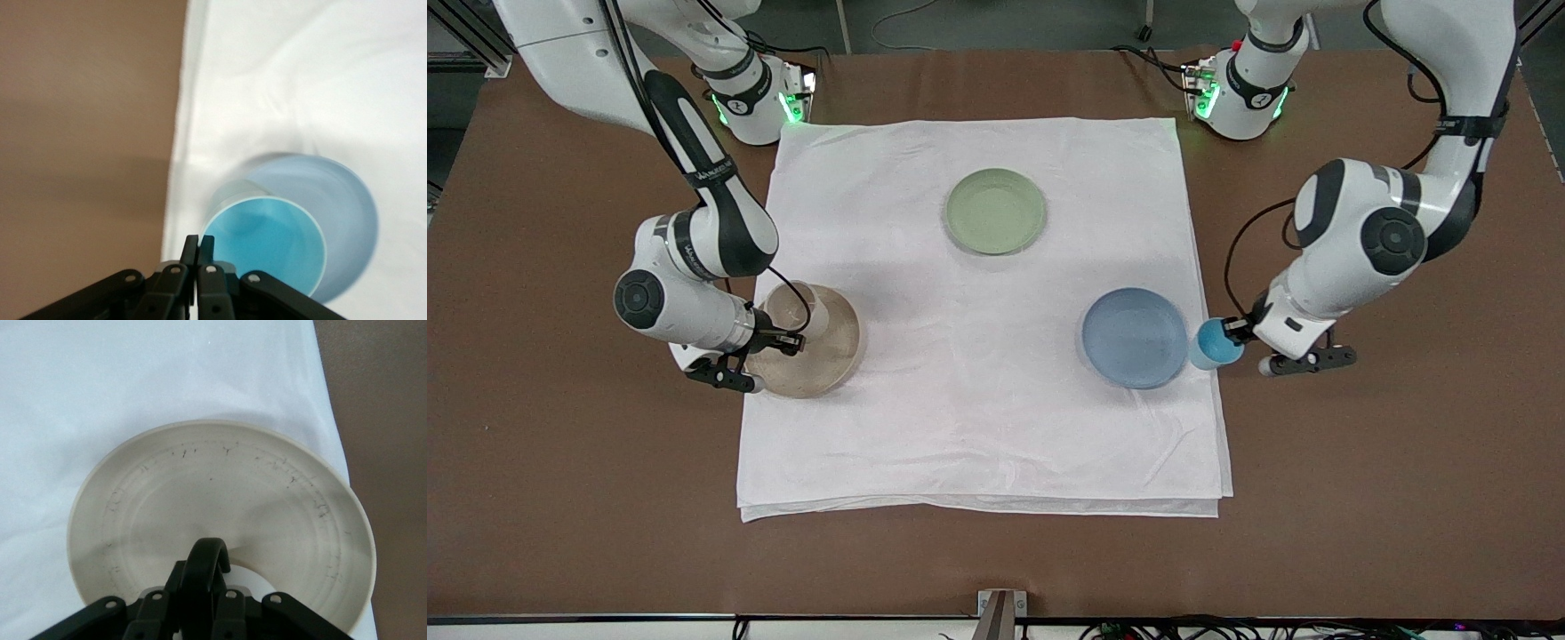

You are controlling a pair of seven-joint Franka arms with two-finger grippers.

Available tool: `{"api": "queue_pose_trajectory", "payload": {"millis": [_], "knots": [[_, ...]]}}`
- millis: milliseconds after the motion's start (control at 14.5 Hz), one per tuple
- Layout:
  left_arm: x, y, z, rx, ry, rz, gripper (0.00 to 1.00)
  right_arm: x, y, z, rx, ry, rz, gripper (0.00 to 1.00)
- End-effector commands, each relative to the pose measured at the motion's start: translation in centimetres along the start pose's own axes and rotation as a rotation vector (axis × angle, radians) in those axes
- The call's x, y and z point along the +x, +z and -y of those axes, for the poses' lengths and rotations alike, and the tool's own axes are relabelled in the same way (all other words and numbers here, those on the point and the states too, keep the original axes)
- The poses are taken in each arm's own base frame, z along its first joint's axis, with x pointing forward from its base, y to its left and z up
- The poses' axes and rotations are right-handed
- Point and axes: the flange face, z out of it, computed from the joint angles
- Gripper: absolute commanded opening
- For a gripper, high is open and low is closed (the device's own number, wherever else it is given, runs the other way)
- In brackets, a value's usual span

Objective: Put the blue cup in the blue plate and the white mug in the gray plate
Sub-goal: 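Lower the mug and cup onto the beige and blue plates with both grippers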

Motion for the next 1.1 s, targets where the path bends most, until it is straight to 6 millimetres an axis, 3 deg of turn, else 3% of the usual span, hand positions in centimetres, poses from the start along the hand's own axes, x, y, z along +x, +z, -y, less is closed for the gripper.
{"api": "queue_pose_trajectory", "payload": {"millis": [0,138,207,414,483,552,621,690,828,1034], "knots": [[-1.7,2.9,-3.1,0.011,-0.064,0.039,0.0,0.5,-0.5,0.1,0.017,0.011,-0.032,1.0],[-3.1,4.8,-5.6,0.019,-0.087,0.06,0.0,1.3,-2.6,0.8,0.032,0.004,-0.06,1.0],[-3.0,5.5,-5.6,0.021,-0.091,0.059,0.0,1.4,-4.1,1.2,0.032,-0.004,-0.05,1.0],[-3.0,7.4,-5.7,0.023,-0.093,0.077,0.07,3.4,-12.8,0.3,-0.025,-0.036,0.003,1.0],[-2.6,6.9,-5.8,0.017,-0.096,0.067,0.25,3.9,-15.6,-0.5,-0.08,-0.073,0.018,1.0],[-2.4,6.5,-5.7,0.016,-0.103,0.063,0.52,4.4,-18.1,-1.7,-0.113,-0.106,0.031,1.0],[-1.9,5.3,-5.5,0.011,-0.117,0.048,0.7,4.7,-20.3,-3.1,-0.122,-0.145,0.046,1.0],[-1.5,3.4,-5.5,0.007,-0.12,0.021,1.0,5.0,-22.5,-5.0,-0.122,-0.187,0.062,1.0],[-0.6,-2.3,-5.9,0.008,-0.122,-0.028,1.0,5.2,-26.1,-8.2,-0.129,-0.206,0.077,1.0],[3.0,-12.9,-3.7,0.029,-0.175,-0.027,1.0,3.8,-32.7,-9.8,-0.208,-0.181,0.073,1.0]]}}
